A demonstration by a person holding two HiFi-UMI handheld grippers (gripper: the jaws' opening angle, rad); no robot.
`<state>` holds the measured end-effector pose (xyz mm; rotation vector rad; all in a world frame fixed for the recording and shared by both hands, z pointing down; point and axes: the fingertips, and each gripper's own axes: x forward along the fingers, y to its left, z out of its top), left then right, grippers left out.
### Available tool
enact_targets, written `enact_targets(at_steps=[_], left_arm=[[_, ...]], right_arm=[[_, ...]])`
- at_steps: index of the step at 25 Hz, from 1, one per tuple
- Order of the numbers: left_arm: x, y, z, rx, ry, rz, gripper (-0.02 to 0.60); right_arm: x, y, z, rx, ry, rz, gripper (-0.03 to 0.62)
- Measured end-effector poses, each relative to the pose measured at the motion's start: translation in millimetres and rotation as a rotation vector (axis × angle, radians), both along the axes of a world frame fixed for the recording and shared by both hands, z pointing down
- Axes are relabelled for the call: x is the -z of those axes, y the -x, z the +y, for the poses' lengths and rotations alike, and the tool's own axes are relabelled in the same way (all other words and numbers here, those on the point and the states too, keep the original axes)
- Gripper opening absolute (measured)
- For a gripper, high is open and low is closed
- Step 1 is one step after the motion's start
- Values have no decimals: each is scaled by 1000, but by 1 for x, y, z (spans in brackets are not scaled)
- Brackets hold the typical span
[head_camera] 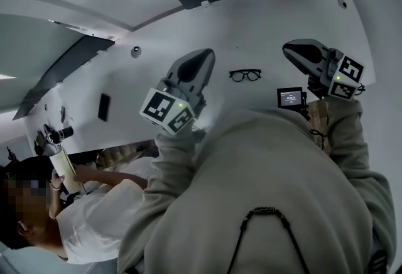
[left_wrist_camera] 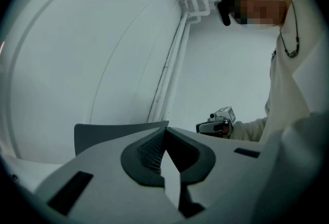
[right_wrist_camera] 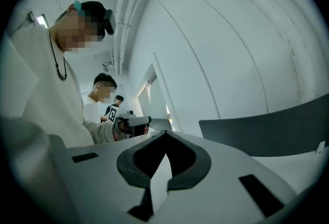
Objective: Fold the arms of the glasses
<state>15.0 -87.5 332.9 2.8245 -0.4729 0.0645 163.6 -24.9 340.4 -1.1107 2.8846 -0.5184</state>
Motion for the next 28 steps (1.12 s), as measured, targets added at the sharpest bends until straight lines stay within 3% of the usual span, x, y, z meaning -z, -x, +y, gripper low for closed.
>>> enact_targets(at_steps=[6,28], left_arm=[[0,8,1,13,16,14,5],[-1,17,3,18,16,17,5]], right_arm=[[2,-1,3,-16,-5,52,20],[7,13,-3,9,6,52,20]])
